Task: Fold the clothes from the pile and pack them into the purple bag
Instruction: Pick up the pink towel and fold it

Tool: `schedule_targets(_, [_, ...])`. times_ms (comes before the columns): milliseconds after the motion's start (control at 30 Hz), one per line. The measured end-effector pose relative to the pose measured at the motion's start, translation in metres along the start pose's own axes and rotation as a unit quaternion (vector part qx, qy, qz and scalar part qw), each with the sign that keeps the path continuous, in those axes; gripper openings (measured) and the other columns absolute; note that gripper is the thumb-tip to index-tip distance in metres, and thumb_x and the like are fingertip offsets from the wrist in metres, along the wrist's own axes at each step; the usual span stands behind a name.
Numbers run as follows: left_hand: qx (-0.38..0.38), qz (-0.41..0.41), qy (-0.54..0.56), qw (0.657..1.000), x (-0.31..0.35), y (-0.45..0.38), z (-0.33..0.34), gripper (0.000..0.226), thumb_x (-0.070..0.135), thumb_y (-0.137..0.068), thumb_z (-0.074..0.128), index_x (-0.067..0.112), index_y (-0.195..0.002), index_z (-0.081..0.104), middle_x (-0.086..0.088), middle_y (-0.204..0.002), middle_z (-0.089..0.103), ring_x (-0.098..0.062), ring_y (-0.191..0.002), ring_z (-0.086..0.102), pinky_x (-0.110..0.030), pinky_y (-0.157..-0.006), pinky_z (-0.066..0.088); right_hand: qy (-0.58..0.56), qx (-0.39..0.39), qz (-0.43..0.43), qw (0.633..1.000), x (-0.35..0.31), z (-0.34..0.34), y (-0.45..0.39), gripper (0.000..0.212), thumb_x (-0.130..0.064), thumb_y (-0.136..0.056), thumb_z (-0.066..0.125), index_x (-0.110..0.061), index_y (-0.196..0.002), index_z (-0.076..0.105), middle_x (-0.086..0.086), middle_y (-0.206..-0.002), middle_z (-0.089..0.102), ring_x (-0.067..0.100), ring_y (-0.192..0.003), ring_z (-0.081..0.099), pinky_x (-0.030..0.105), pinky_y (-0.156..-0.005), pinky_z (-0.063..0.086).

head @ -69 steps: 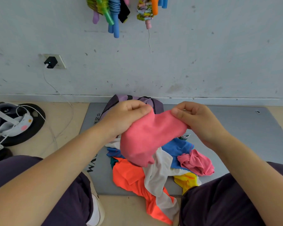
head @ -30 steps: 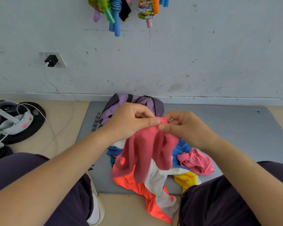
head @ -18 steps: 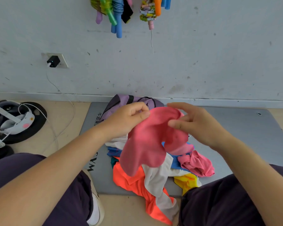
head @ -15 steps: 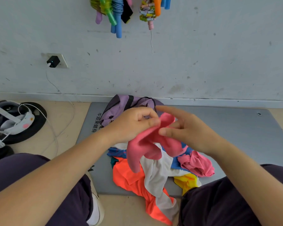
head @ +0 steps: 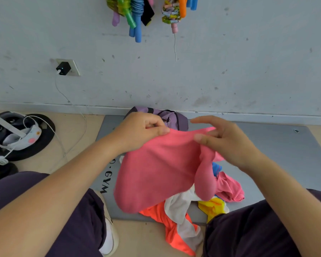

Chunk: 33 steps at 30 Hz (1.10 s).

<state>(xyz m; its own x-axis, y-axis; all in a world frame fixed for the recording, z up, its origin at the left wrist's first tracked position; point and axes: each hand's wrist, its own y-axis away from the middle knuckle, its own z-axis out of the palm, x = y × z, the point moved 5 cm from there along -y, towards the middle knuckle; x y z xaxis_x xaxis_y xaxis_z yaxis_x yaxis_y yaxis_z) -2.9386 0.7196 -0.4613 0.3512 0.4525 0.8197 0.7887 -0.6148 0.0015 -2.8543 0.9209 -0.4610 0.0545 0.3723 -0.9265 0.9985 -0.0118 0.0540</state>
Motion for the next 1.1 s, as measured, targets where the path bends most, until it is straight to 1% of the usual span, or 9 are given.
schedule_targets(67, [-0.025,0.023,0.039,0.999,0.011,0.004,0.017,0.015,0.022,-0.092,0.067,0.01,-0.084,0.072,-0.01,-0.076,0.07,-0.006,-0.066,0.052,-0.024,-0.066,0.042,-0.006,-0.059,-0.005,0.998,-0.002,0.02,0.005,0.041,-0.02,-0.085,0.072,-0.033,-0.123,0.061,0.026,-0.055,0.055,0.019,-0.053,0.044,0.03,-0.054,0.039])
schedule_targets(167, [-0.042,0.042,0.056,0.997,0.02,0.007,0.029,0.015,0.022,-0.094,0.064,0.01,-0.086,0.07,-0.004,-0.071,0.068,-0.005,-0.063,0.052,-0.022,-0.063,0.041,0.023,-0.072,-0.02,0.997,-0.002,0.035,0.004,0.012,-0.018,-0.087,0.071,-0.015,-0.098,0.068,-0.006,-0.045,0.048,0.006,-0.043,0.035,0.014,-0.047,0.032])
schedule_targets(300, [-0.013,0.018,0.032,0.999,0.011,0.003,0.009,0.017,0.029,-0.089,0.069,0.014,-0.082,0.07,-0.017,-0.07,0.066,-0.011,-0.06,0.045,-0.027,-0.058,0.034,-0.049,0.006,0.024,0.999,0.003,0.013,-0.001,0.012,-0.02,-0.086,0.07,-0.009,-0.082,0.067,0.023,-0.067,0.059,0.018,-0.062,0.046,0.027,-0.059,0.037])
schedule_targets(400, [0.036,0.001,-0.015,0.999,-0.002,0.0,-0.013,0.017,0.033,-0.087,0.071,0.021,-0.076,0.07,0.002,-0.059,0.064,-0.005,-0.053,0.046,-0.023,-0.056,0.038,-0.081,0.081,0.04,0.993,0.01,-0.012,-0.005,0.011,-0.021,-0.088,0.069,-0.015,-0.079,0.068,0.011,-0.064,0.057,0.02,-0.062,0.046,0.031,-0.061,0.036])
schedule_targets(467, [0.061,-0.008,-0.028,0.998,-0.01,-0.002,-0.021,0.018,0.031,-0.088,0.072,0.018,-0.076,0.07,-0.006,-0.062,0.064,-0.009,-0.056,0.045,-0.027,-0.06,0.038,-0.07,0.095,0.037,0.992,0.013,-0.017,-0.007,0.01,-0.021,-0.088,0.069,-0.014,-0.081,0.069,0.009,-0.063,0.057,0.017,-0.059,0.047,0.03,-0.061,0.038])
schedule_targets(667, [-0.012,0.019,0.053,0.998,0.007,0.005,0.015,0.012,0.024,-0.087,0.072,0.013,-0.08,0.073,-0.01,-0.078,0.072,-0.008,-0.066,0.056,-0.025,-0.068,0.044,-0.022,-0.06,0.033,0.997,0.007,0.019,0.001,0.042,-0.025,-0.083,0.074,-0.041,-0.12,0.062,0.009,-0.053,0.042,0.021,-0.057,0.036,0.03,-0.061,0.035])
schedule_targets(800, [-0.04,0.042,0.068,0.996,0.017,0.007,0.025,0.007,0.026,-0.087,0.073,0.024,-0.08,0.072,-0.003,-0.08,0.073,-0.006,-0.069,0.06,-0.022,-0.07,0.046,-0.03,-0.087,0.026,0.995,0.001,0.034,0.004,0.006,-0.02,-0.085,0.071,-0.014,-0.086,0.07,0.009,-0.058,0.054,0.016,-0.056,0.042,0.026,-0.056,0.036])
schedule_targets(1000, [0.008,-0.005,0.002,1.0,-0.002,0.0,-0.005,0.012,0.026,-0.085,0.074,0.018,-0.077,0.073,0.012,-0.066,0.067,0.0,-0.058,0.056,-0.012,-0.059,0.043,-0.026,-0.016,0.053,0.998,0.008,0.009,-0.001,0.018,-0.025,-0.085,0.071,-0.007,-0.084,0.068,0.038,-0.078,0.062,0.021,-0.067,0.052,0.034,-0.07,0.042])
schedule_targets(1100, [0.015,-0.024,0.062,0.998,-0.004,0.0,-0.003,0.012,0.021,-0.089,0.07,0.024,-0.079,0.072,0.011,-0.072,0.069,-0.003,-0.062,0.061,-0.019,-0.057,0.051,-0.024,-0.018,0.062,0.998,0.014,0.012,-0.003,0.018,-0.021,-0.085,0.071,-0.005,-0.082,0.066,0.035,-0.072,0.062,0.02,-0.065,0.052,0.03,-0.067,0.043])
